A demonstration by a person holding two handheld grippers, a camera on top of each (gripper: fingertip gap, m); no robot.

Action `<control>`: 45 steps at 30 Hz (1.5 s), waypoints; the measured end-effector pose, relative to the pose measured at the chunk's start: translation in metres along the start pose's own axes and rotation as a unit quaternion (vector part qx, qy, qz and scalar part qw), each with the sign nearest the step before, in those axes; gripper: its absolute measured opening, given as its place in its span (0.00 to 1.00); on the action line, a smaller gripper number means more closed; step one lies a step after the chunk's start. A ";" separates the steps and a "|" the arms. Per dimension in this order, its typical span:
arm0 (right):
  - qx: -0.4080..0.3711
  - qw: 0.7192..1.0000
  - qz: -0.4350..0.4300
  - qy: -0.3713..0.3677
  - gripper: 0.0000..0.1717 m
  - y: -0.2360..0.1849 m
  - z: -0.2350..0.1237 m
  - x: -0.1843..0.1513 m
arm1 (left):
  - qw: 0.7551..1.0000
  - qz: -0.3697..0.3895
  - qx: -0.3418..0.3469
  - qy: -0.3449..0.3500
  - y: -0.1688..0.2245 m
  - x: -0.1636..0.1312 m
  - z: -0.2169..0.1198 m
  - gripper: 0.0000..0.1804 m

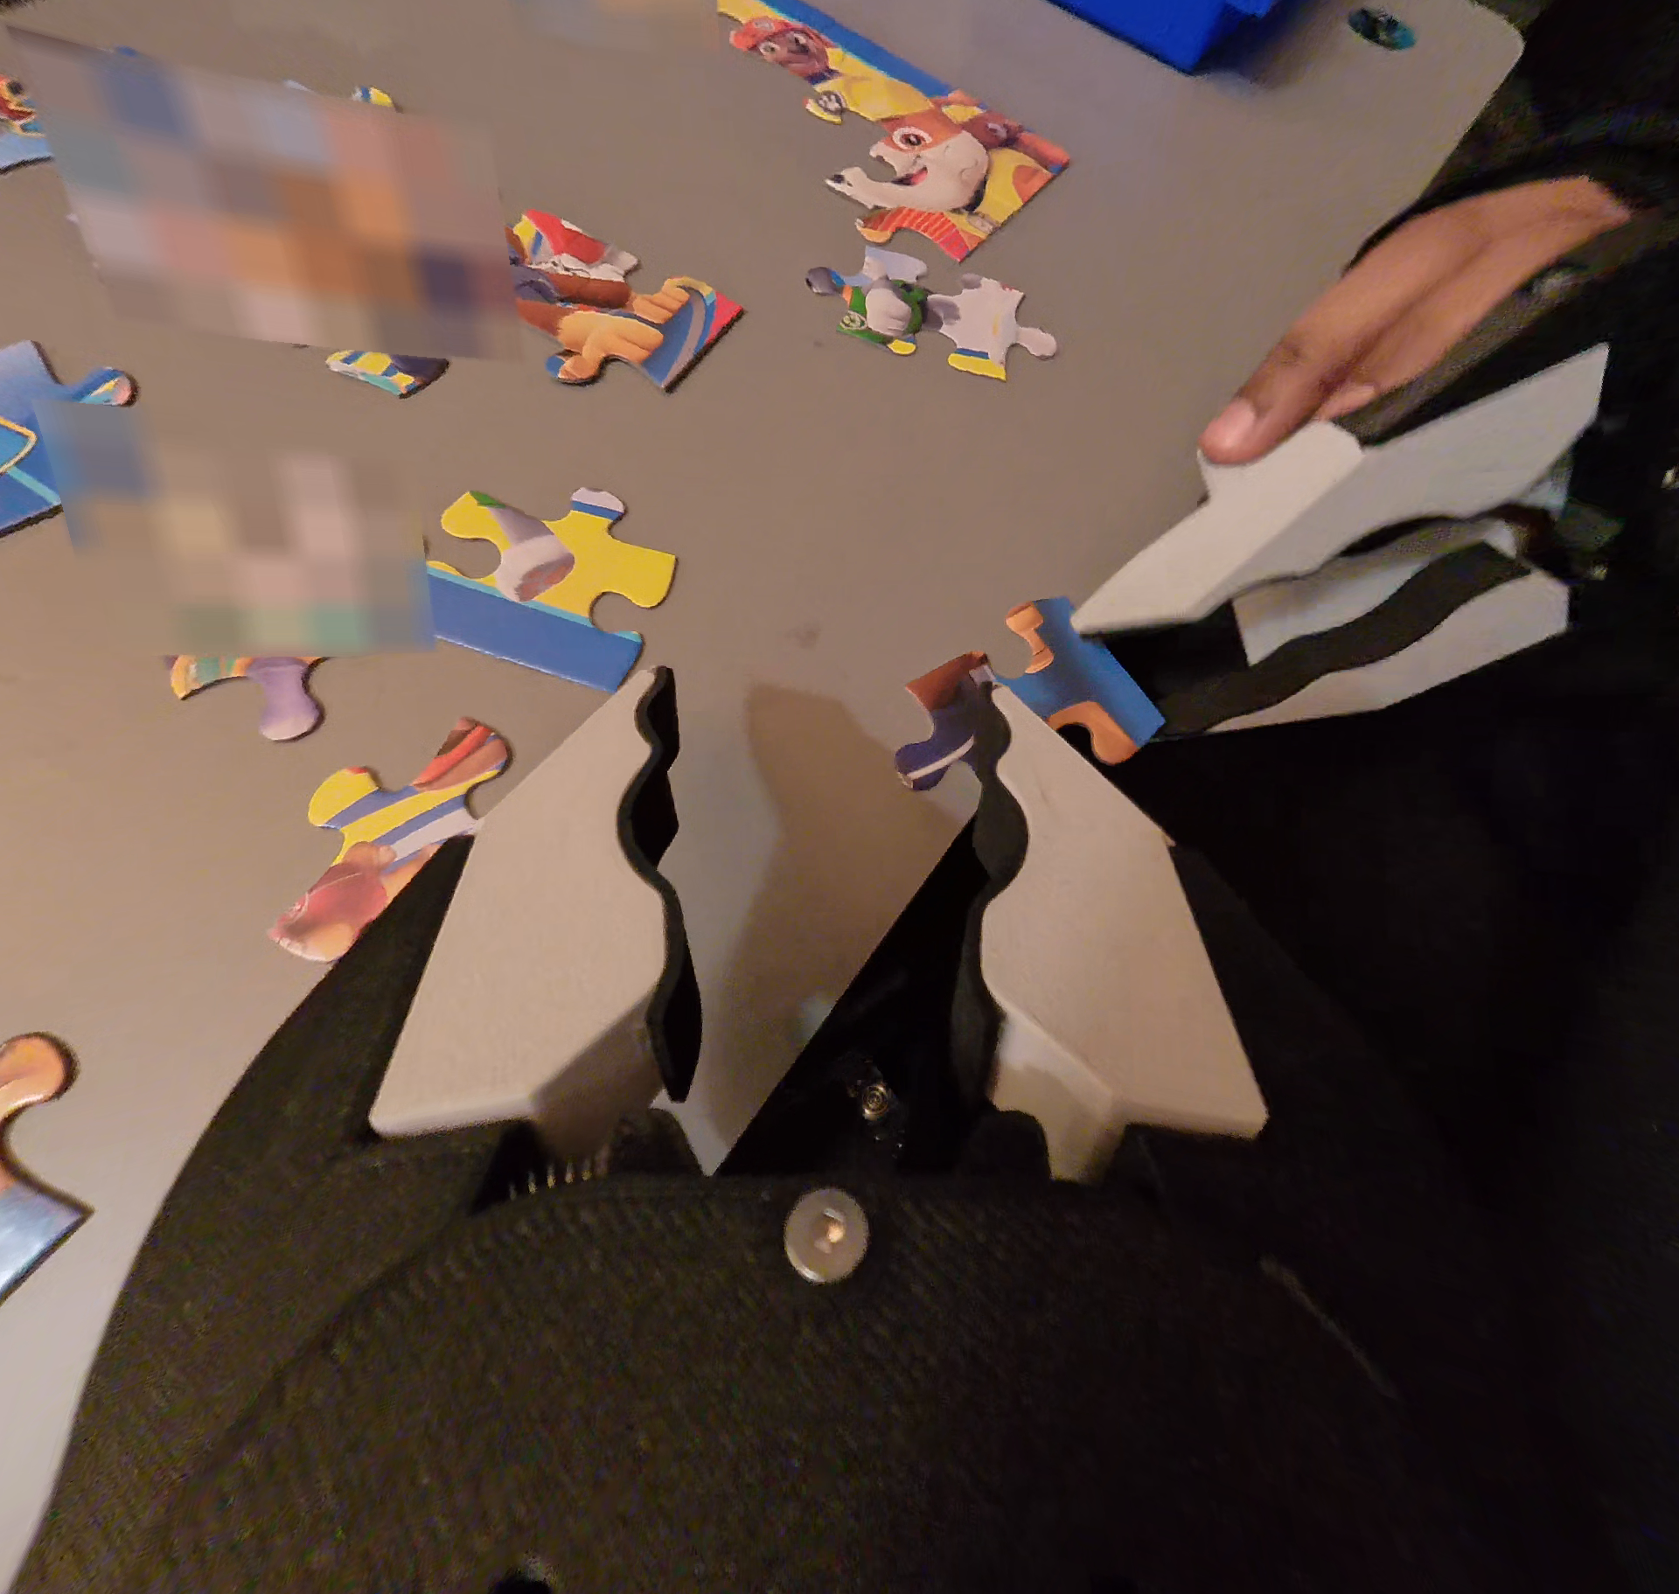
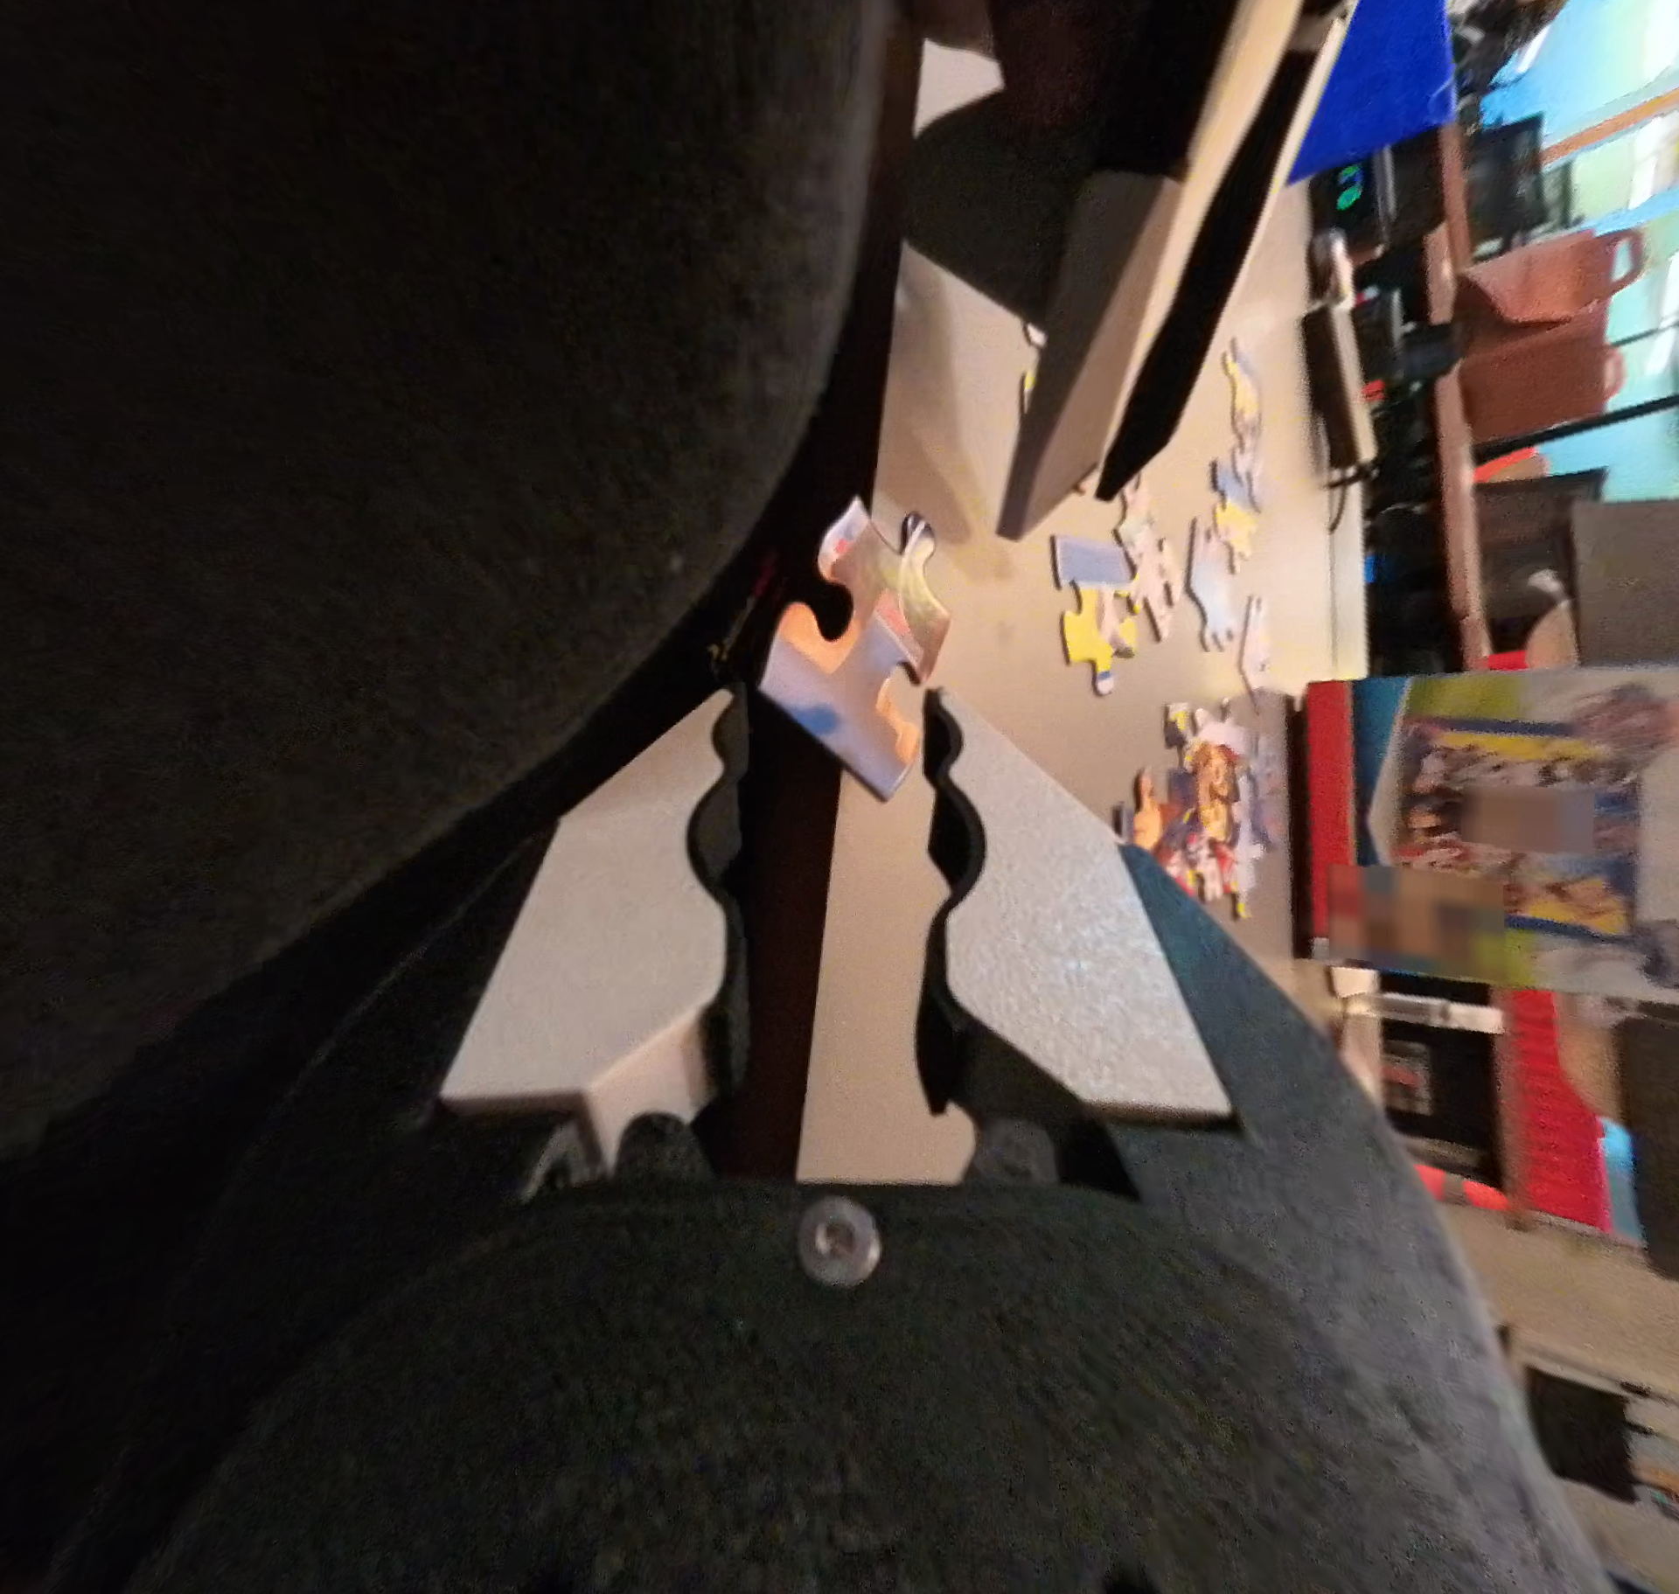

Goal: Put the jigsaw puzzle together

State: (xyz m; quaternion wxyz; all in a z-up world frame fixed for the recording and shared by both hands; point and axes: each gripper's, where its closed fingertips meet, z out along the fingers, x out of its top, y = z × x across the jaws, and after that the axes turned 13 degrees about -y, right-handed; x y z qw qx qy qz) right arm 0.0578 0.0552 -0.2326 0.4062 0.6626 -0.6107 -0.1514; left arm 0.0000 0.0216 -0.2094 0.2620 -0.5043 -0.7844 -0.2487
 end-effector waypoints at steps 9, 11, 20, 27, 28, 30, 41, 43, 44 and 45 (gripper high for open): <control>-0.099 0.991 0.081 0.030 0.00 0.055 -0.030 0.005 | 0.992 -0.088 -0.028 0.081 -0.012 0.014 -0.027 0.34; -0.157 0.982 0.105 0.017 0.00 0.082 -0.036 -0.001 | 0.983 -0.126 -0.074 0.111 -0.009 0.023 -0.032 0.34; -0.300 0.953 0.020 -0.041 0.00 0.129 -0.017 0.016 | 0.852 -0.302 -0.360 0.230 -0.003 0.076 -0.049 0.21; -0.292 0.956 -0.014 -0.035 0.00 0.127 0.000 0.020 | 0.808 -0.342 -0.411 0.248 -0.024 0.082 -0.041 0.03; -0.276 0.961 -0.017 -0.028 0.03 0.123 0.004 0.021 | 0.808 -0.344 -0.411 0.247 -0.027 0.081 -0.040 0.00; -0.239 0.971 -0.011 0.003 0.03 0.115 0.007 0.026 | 0.809 -0.344 -0.410 0.242 -0.035 0.083 -0.038 0.00; 0.034 0.985 0.151 0.077 0.34 0.132 0.016 -0.012 | 0.906 -0.222 -0.357 0.057 -0.048 0.084 -0.017 0.00; 0.054 0.986 0.133 0.085 0.33 0.133 0.019 -0.014 | 0.908 -0.209 -0.362 0.031 -0.046 0.084 -0.013 0.00; 0.070 0.985 0.126 0.090 0.31 0.131 0.021 -0.014 | 0.907 -0.209 -0.365 0.024 -0.046 0.084 -0.011 0.00; 0.089 0.984 0.124 0.093 0.30 0.129 0.023 -0.015 | 0.906 -0.210 -0.368 0.020 -0.046 0.086 -0.009 0.00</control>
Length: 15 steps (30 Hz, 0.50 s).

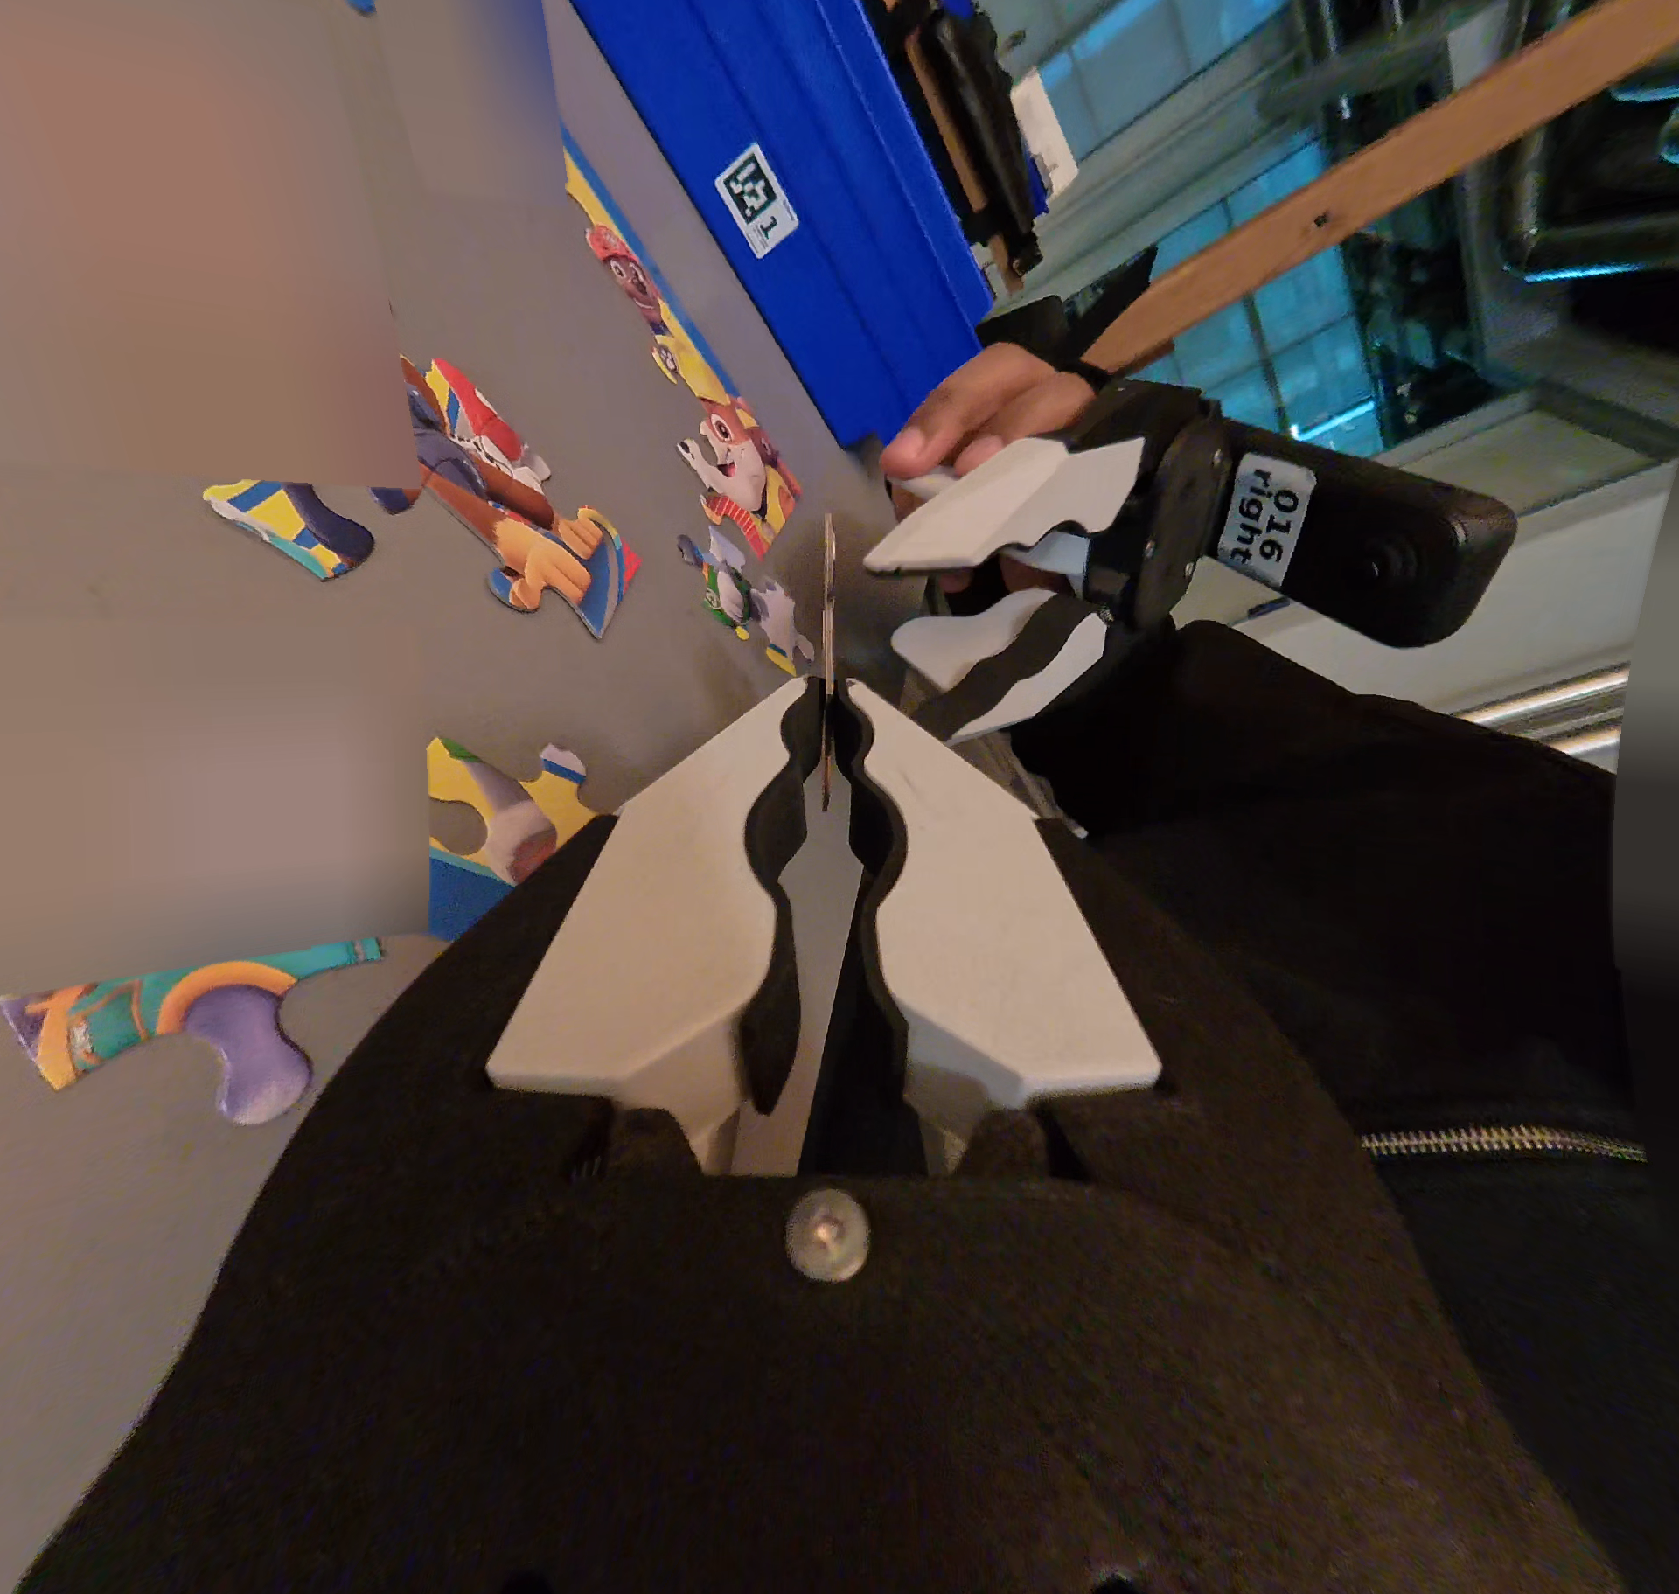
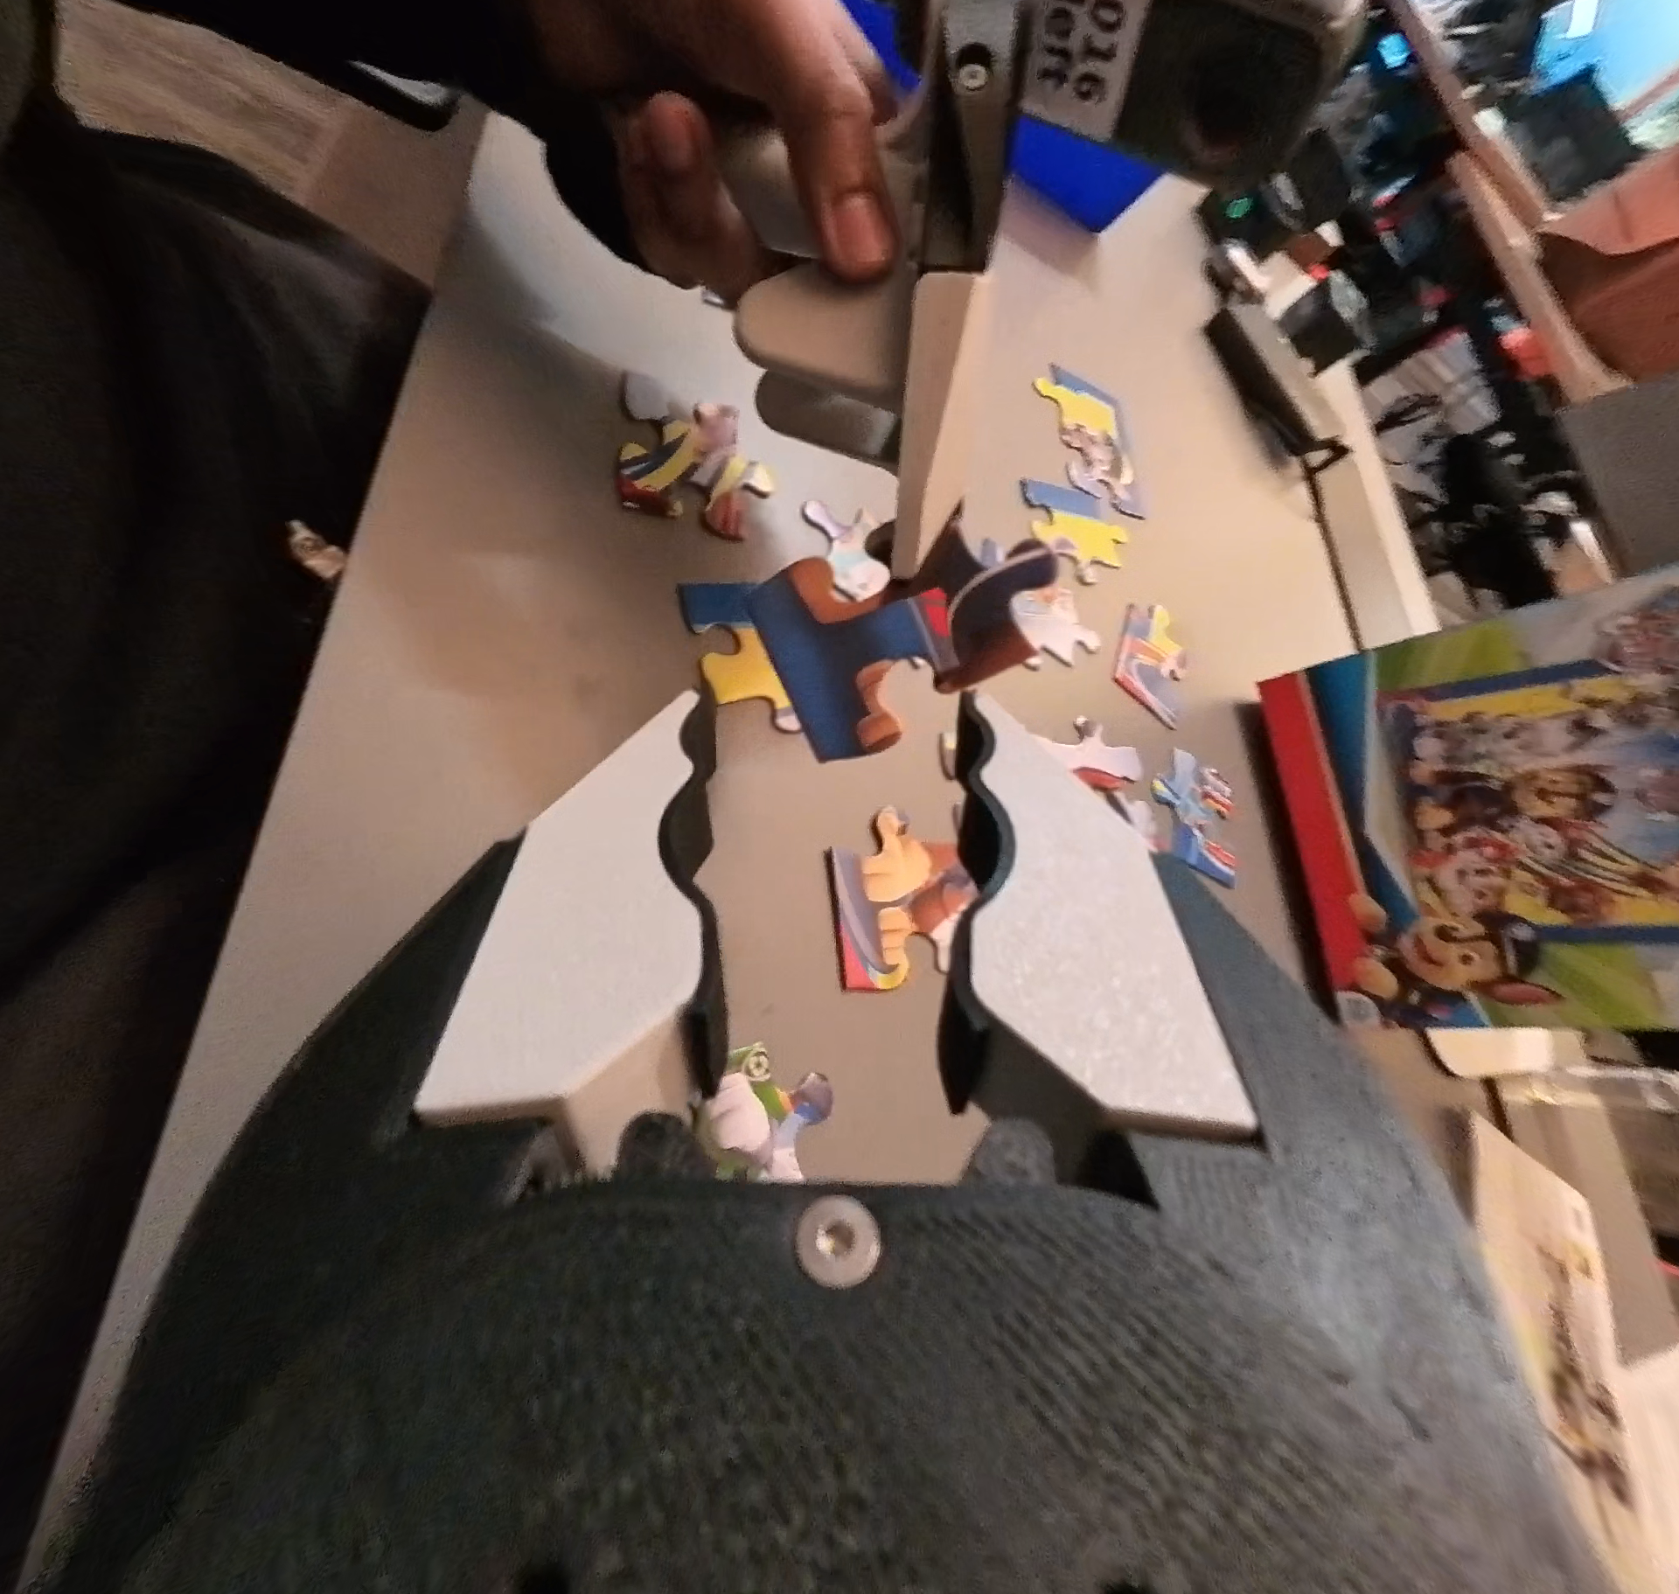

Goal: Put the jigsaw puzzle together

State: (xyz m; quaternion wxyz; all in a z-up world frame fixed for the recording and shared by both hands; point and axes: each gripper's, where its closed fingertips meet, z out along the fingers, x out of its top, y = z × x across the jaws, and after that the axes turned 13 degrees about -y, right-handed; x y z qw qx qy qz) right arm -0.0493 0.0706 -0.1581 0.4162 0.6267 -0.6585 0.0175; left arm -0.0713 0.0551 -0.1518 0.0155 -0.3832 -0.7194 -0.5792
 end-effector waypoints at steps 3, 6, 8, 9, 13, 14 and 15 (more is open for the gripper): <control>0.026 1.000 -0.009 -0.009 0.29 -0.002 0.009 -0.006 | 1.000 -0.006 -0.012 -0.006 -0.002 0.004 0.000 0.00; 0.014 0.999 -0.029 -0.014 0.23 0.000 0.017 -0.010 | 1.000 -0.012 -0.019 -0.016 -0.006 0.005 -0.001 0.00; 0.003 0.999 -0.035 -0.008 0.17 0.003 0.020 -0.010 | 0.999 -0.016 -0.028 -0.018 -0.009 0.006 -0.002 0.00; -0.002 0.999 -0.036 -0.001 0.13 0.004 0.021 -0.009 | 0.999 -0.019 -0.035 -0.019 -0.010 0.006 -0.003 0.00; -0.009 1.000 -0.018 0.012 0.12 0.011 0.027 -0.010 | 0.999 -0.027 -0.027 -0.020 -0.022 0.011 -0.006 0.04; -0.013 1.000 -0.010 0.008 0.12 0.015 0.029 -0.012 | 0.999 -0.028 -0.007 -0.019 -0.029 0.013 -0.007 0.13; -0.017 1.000 0.000 0.000 0.12 0.018 0.033 -0.017 | 0.999 -0.026 0.017 -0.013 -0.037 0.017 -0.009 0.20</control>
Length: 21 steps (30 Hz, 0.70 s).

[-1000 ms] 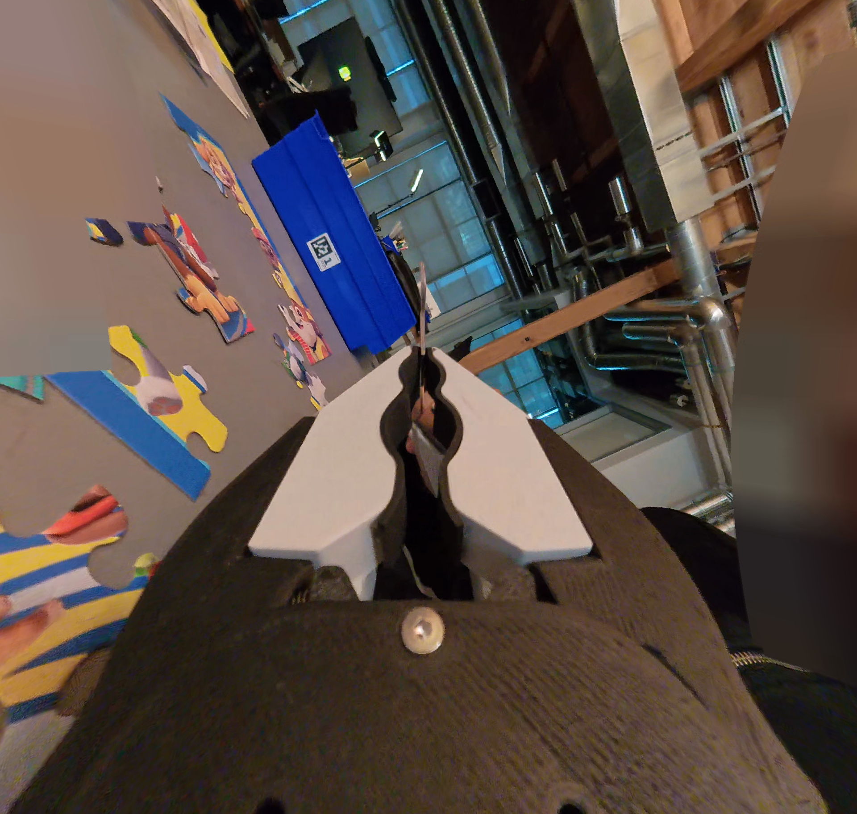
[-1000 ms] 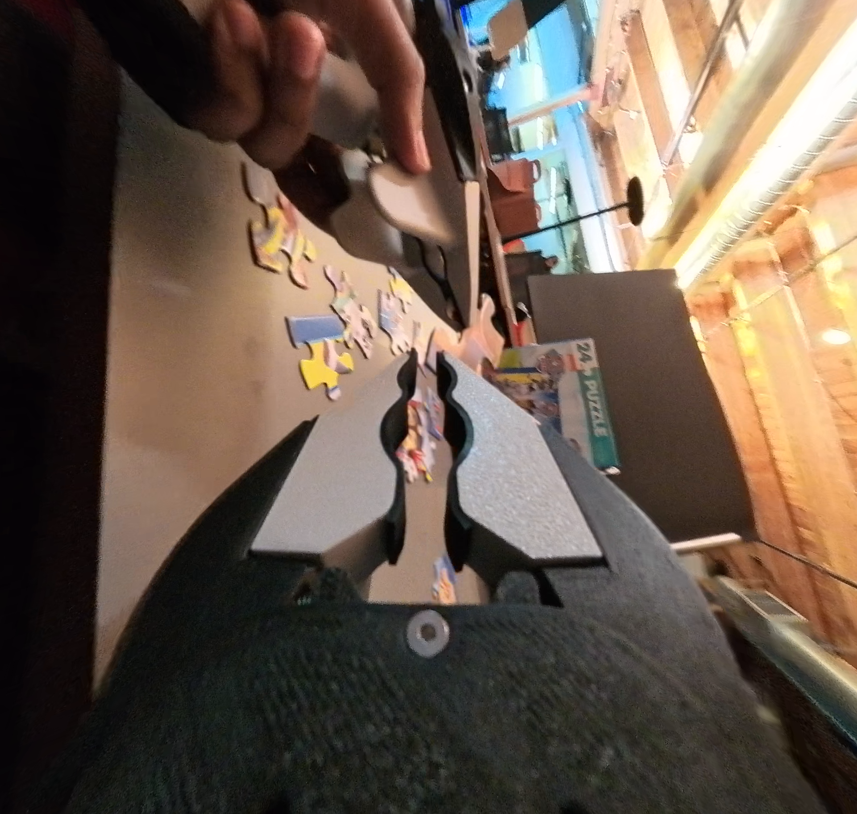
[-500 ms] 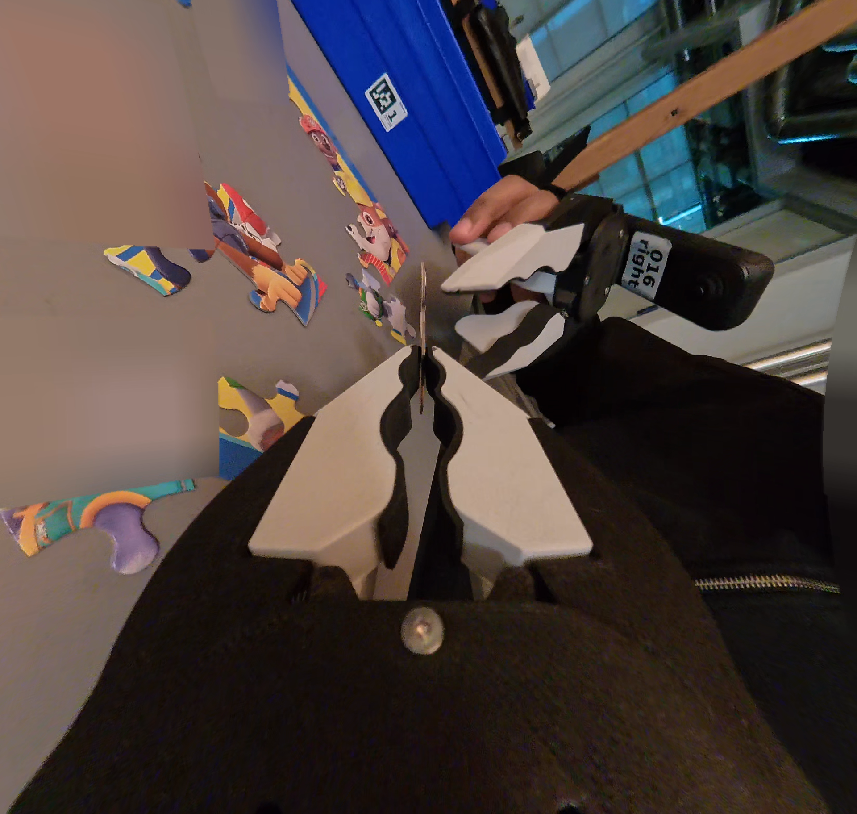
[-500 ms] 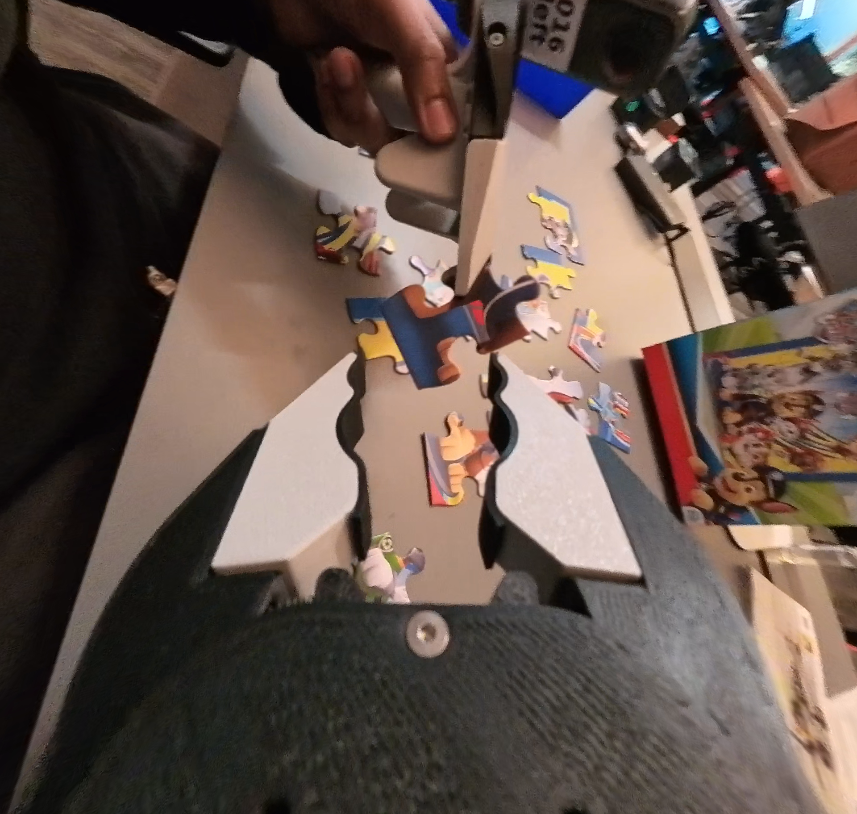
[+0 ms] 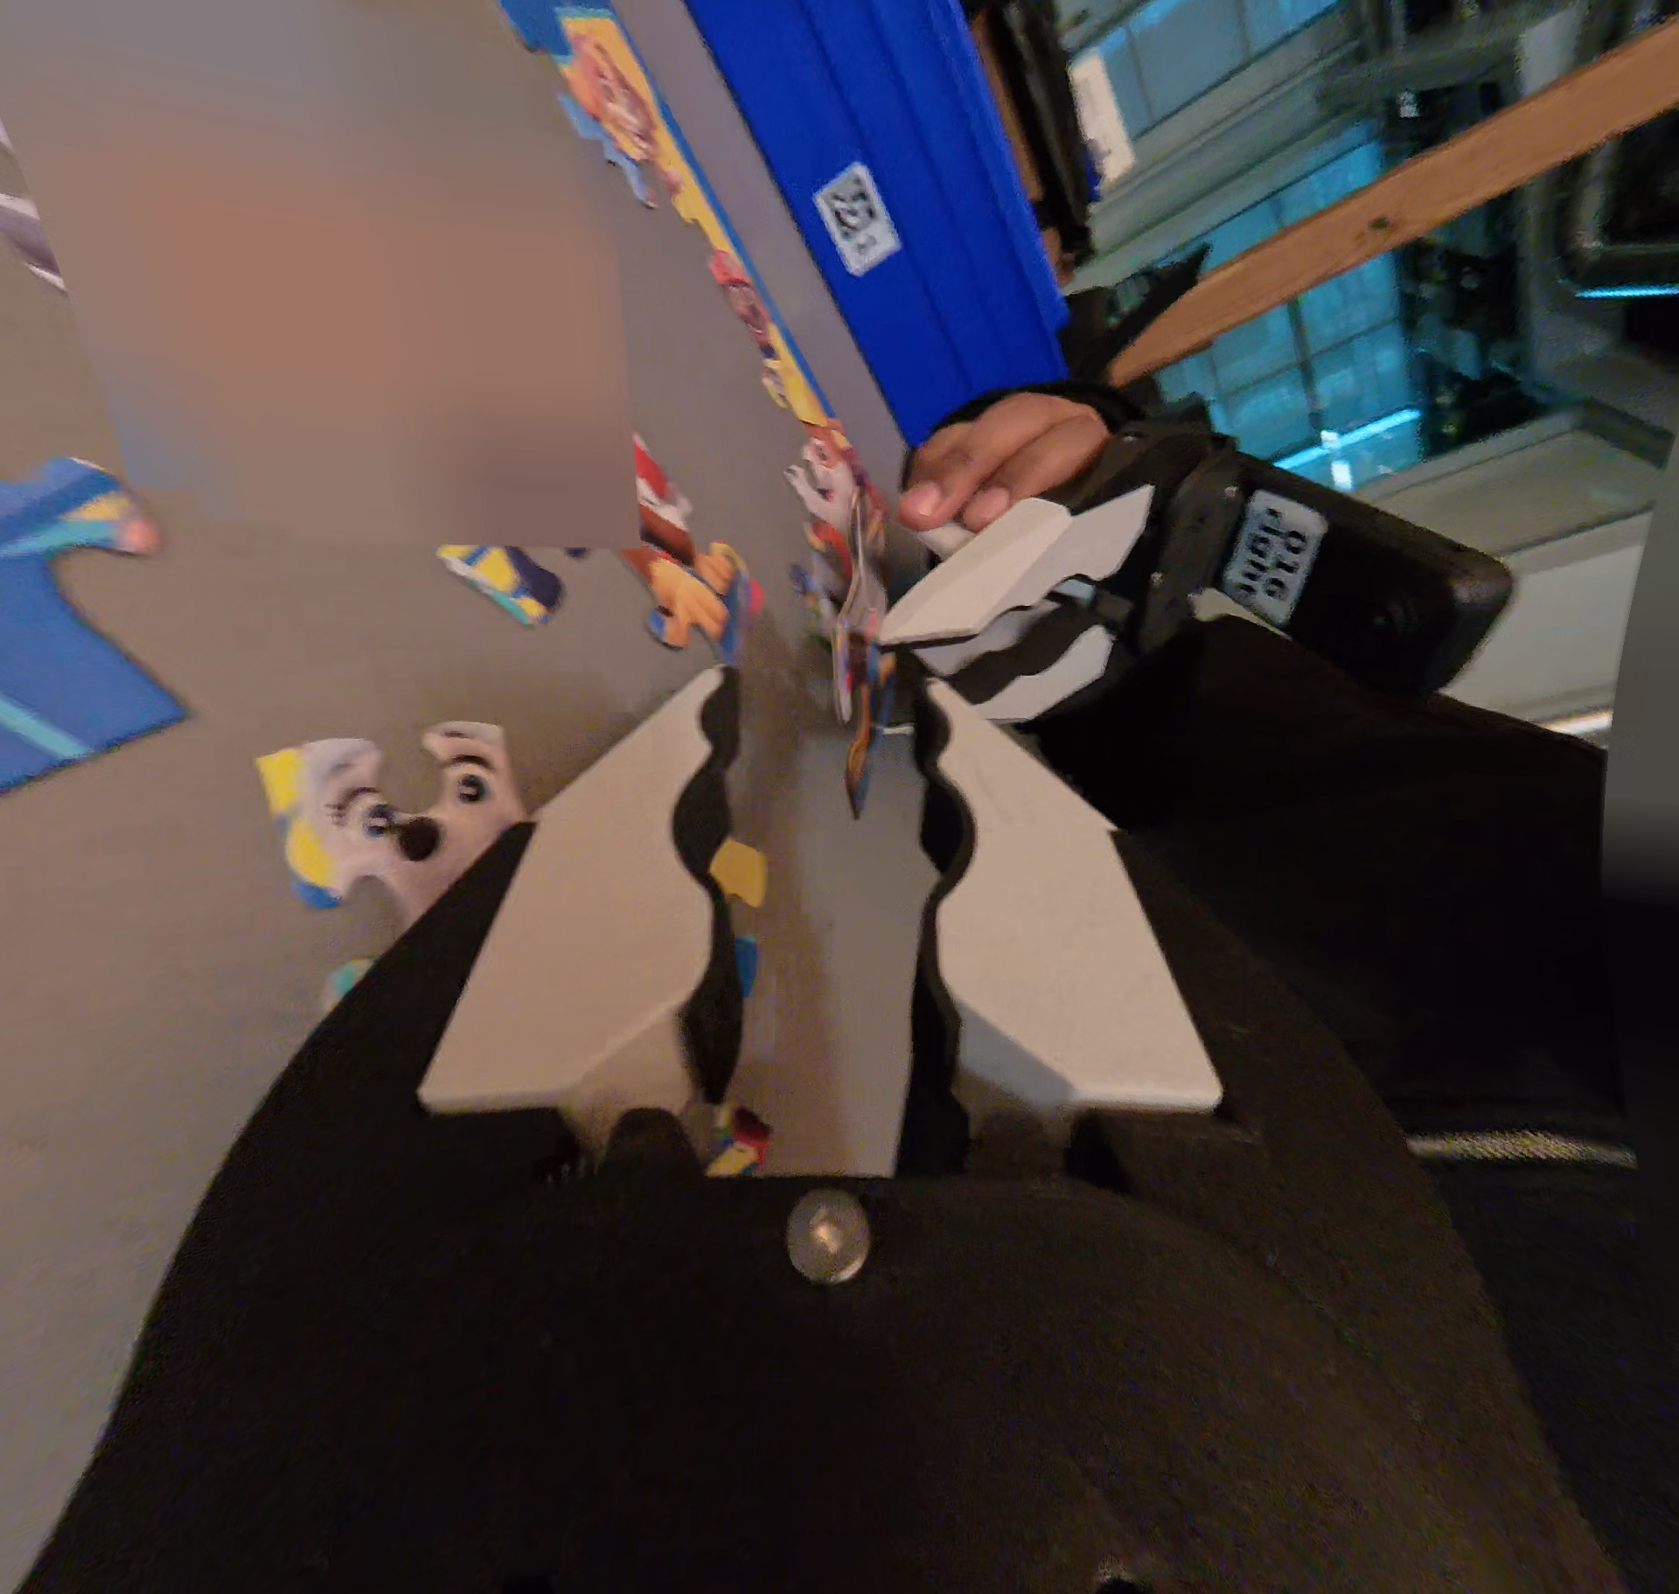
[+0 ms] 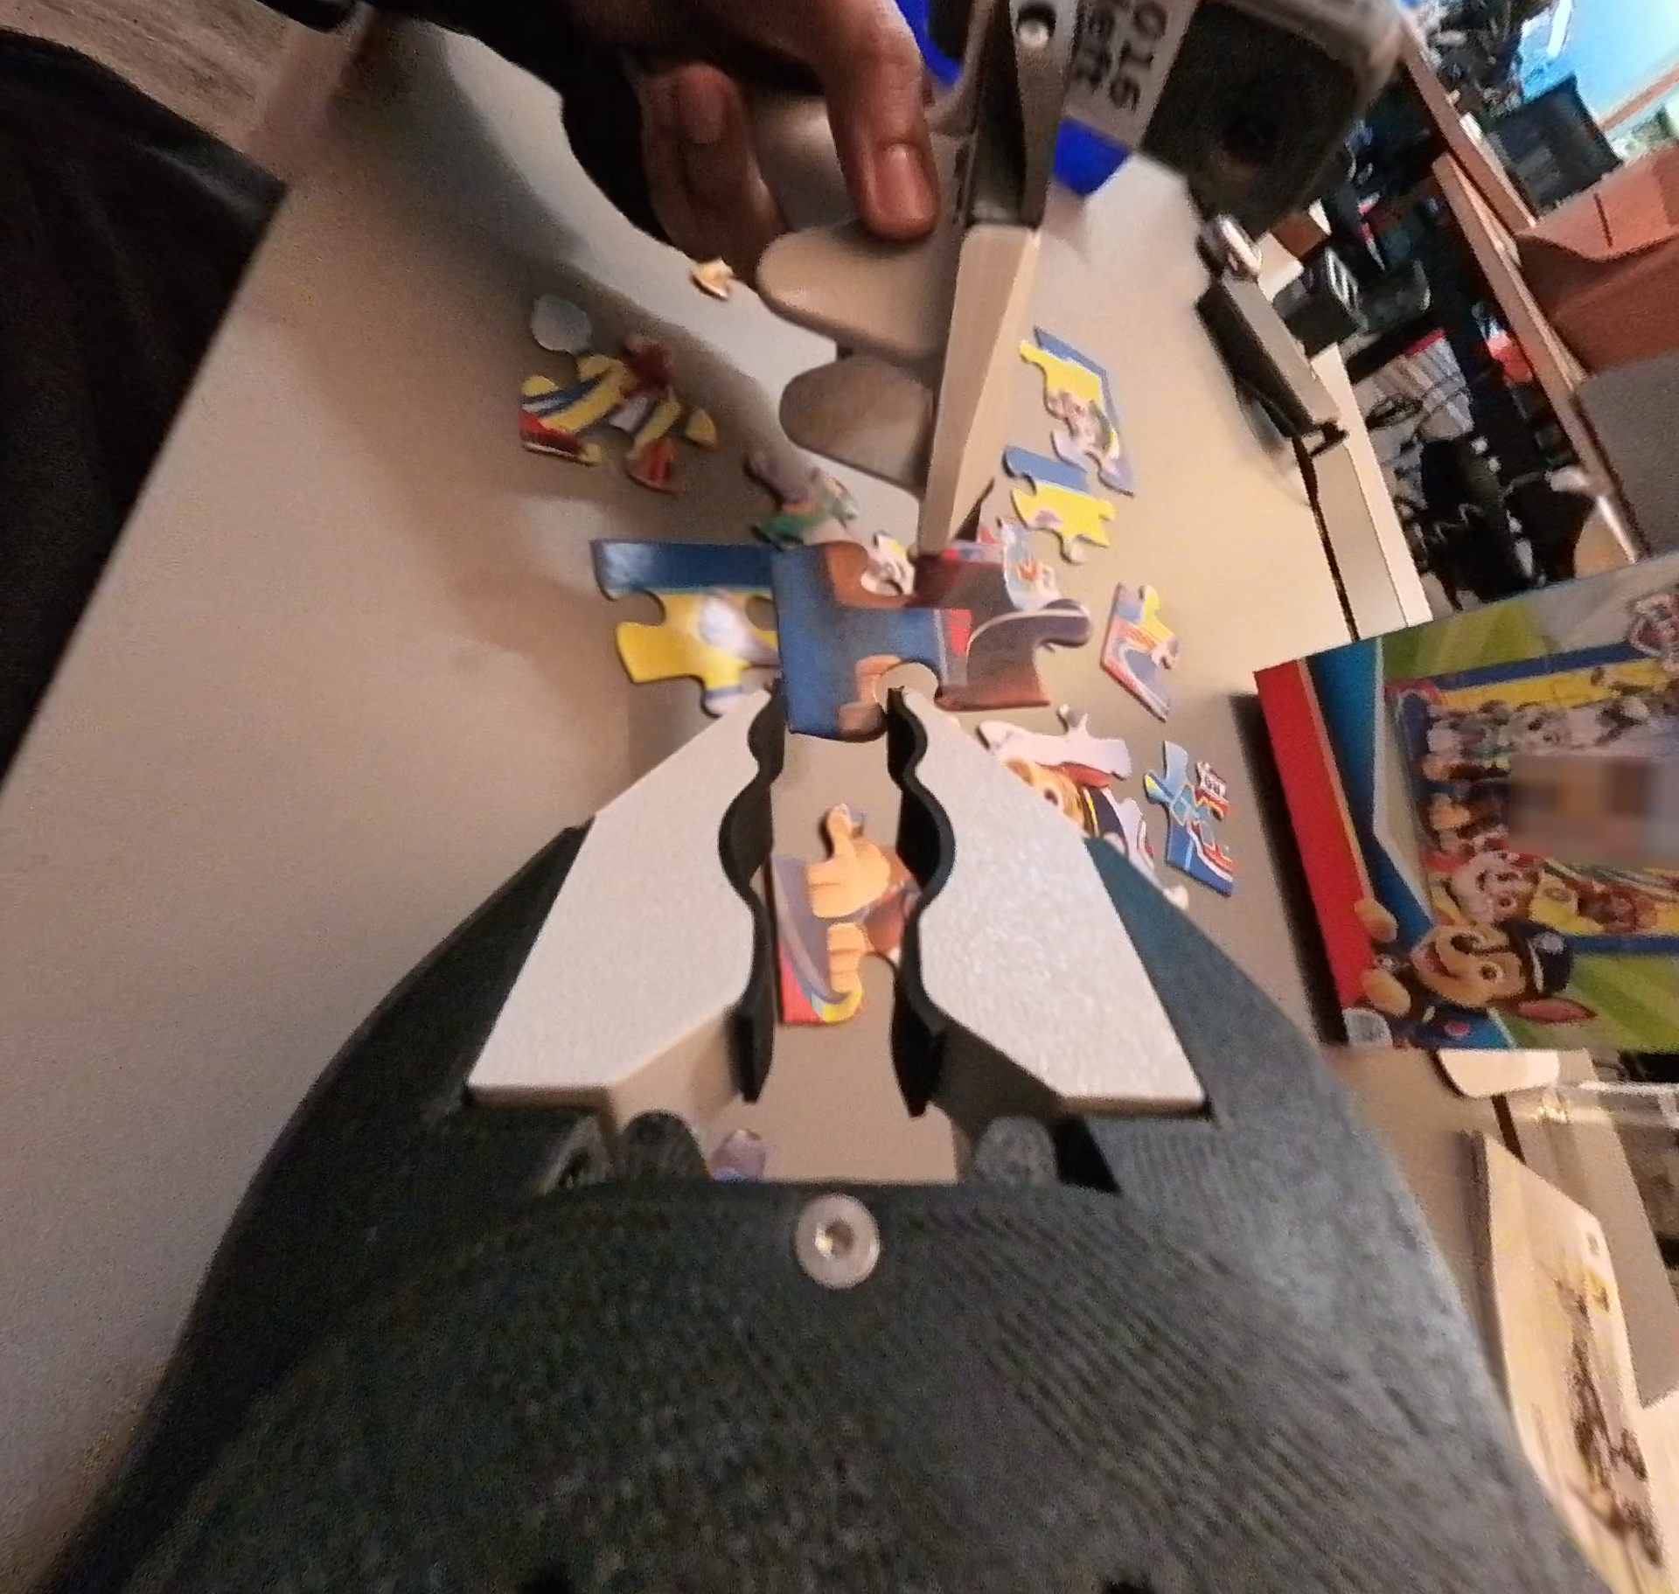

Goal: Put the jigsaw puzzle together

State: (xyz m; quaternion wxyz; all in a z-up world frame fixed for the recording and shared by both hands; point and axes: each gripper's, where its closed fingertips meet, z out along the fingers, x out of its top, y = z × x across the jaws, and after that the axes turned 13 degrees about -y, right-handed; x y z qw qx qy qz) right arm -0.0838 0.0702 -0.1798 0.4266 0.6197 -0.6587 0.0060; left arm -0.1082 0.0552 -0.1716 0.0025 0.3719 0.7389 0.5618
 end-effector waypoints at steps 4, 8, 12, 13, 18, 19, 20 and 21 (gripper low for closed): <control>0.042 0.994 0.080 -0.061 0.12 0.000 0.020 -0.023 | 0.992 0.048 0.114 0.032 -0.028 0.017 -0.013 0.26; 0.101 0.983 0.131 -0.084 0.12 -0.009 0.030 -0.030 | 0.977 0.126 0.172 0.006 -0.032 0.020 -0.007 0.26; 0.130 0.977 0.153 -0.074 0.12 -0.008 0.030 -0.027 | 0.968 0.190 0.162 -0.028 -0.023 0.016 0.011 0.31; 0.137 0.976 0.155 -0.074 0.12 -0.008 0.030 -0.027 | 0.966 0.198 0.165 -0.036 -0.024 0.015 0.014 0.31; 0.152 0.971 0.159 -0.091 0.12 -0.010 0.031 -0.037 | 0.946 0.230 0.216 -0.069 -0.038 0.011 0.019 0.33; 0.153 0.971 0.159 -0.093 0.12 -0.010 0.031 -0.038 | 0.943 0.237 0.222 -0.074 -0.039 0.009 0.020 0.33; 0.154 0.971 0.159 -0.094 0.12 -0.011 0.031 -0.039 | 0.941 0.241 0.225 -0.078 -0.039 0.008 0.022 0.33; 0.152 0.971 0.159 -0.095 0.13 -0.011 0.031 -0.040 | 0.939 0.245 0.227 -0.081 -0.039 0.008 0.023 0.34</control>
